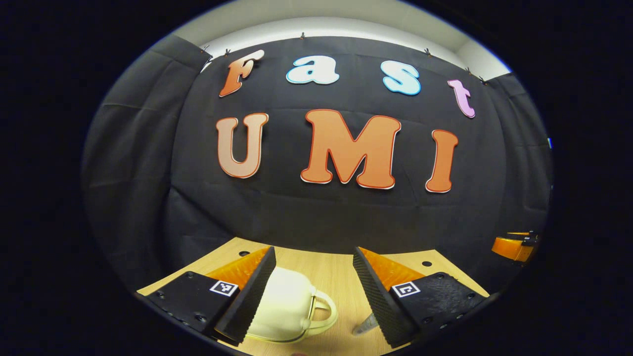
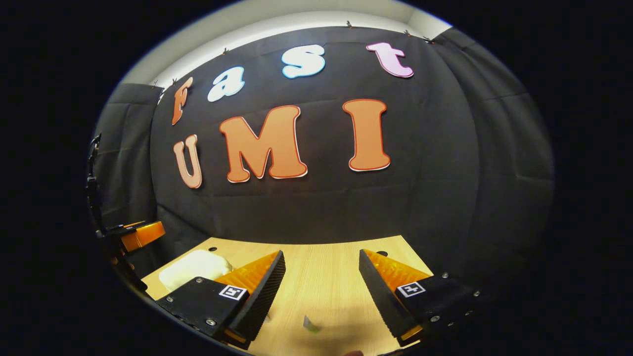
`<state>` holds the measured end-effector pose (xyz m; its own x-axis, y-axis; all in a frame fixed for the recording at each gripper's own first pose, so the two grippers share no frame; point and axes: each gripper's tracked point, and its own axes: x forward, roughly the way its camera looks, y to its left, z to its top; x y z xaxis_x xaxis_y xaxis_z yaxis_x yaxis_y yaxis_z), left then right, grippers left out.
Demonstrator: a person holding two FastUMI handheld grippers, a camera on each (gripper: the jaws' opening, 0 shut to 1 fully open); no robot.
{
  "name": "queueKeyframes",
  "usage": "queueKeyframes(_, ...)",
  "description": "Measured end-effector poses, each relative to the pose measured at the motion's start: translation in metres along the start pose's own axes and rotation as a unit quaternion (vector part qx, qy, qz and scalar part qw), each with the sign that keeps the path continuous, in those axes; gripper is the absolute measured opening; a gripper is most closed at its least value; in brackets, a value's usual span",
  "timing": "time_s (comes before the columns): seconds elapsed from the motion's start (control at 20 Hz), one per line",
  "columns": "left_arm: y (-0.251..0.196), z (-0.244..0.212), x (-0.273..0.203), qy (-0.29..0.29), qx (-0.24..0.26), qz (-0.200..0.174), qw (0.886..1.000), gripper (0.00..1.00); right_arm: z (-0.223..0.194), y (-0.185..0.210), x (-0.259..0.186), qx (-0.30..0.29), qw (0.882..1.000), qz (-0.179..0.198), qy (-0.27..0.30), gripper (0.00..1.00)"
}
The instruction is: First open the suitcase, pack the skin care products into it, and then close the suitcase.
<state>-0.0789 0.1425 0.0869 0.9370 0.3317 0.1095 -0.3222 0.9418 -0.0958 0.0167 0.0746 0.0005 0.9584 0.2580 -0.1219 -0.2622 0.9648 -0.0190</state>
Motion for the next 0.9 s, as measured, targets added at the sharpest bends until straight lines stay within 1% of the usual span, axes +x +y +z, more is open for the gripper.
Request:
queueKeyframes(0.1, 0.006, -0.007, -0.005, 0.000, 0.020, 0.017, 1.000, 0.97, -0.008, -0.002, 0.001, -0.006, 1.000, 0.012, 0.012, 0.95)
queueKeyframes(0.25, 0.014, -0.030, -0.003, 0.022, 0.072, 0.025, 0.997, 0.97, -0.016, -0.012, 0.004, -0.004, 1.000, -0.008, 0.027, 0.95)
queueKeyframes(0.35, 0.021, -0.044, 0.001, 0.038, 0.119, 0.025, 0.992, 0.97, -0.020, -0.013, 0.005, 0.008, 0.999, -0.020, 0.030, 0.95)
queueKeyframes(0.55, 0.030, -0.079, 0.015, 0.074, 0.203, 0.004, 0.976, 0.98, -0.030, -0.019, 0.008, -0.006, 0.998, -0.052, 0.040, 0.95)
queueKeyframes(0.65, 0.028, -0.100, 0.021, 0.094, 0.242, -0.010, 0.966, 0.98, -0.039, -0.019, 0.006, -0.005, 0.997, -0.060, 0.052, 0.95)
queueKeyframes(0.8, 0.020, -0.134, 0.030, 0.123, 0.280, -0.043, 0.951, 0.98, -0.050, -0.026, 0.007, -0.002, 0.995, -0.075, 0.071, 0.95)
queueKeyframes(0.9, 0.015, -0.150, 0.034, 0.135, 0.310, -0.059, 0.939, 0.98, -0.056, -0.032, 0.005, 0.004, 0.993, -0.083, 0.080, 0.95)
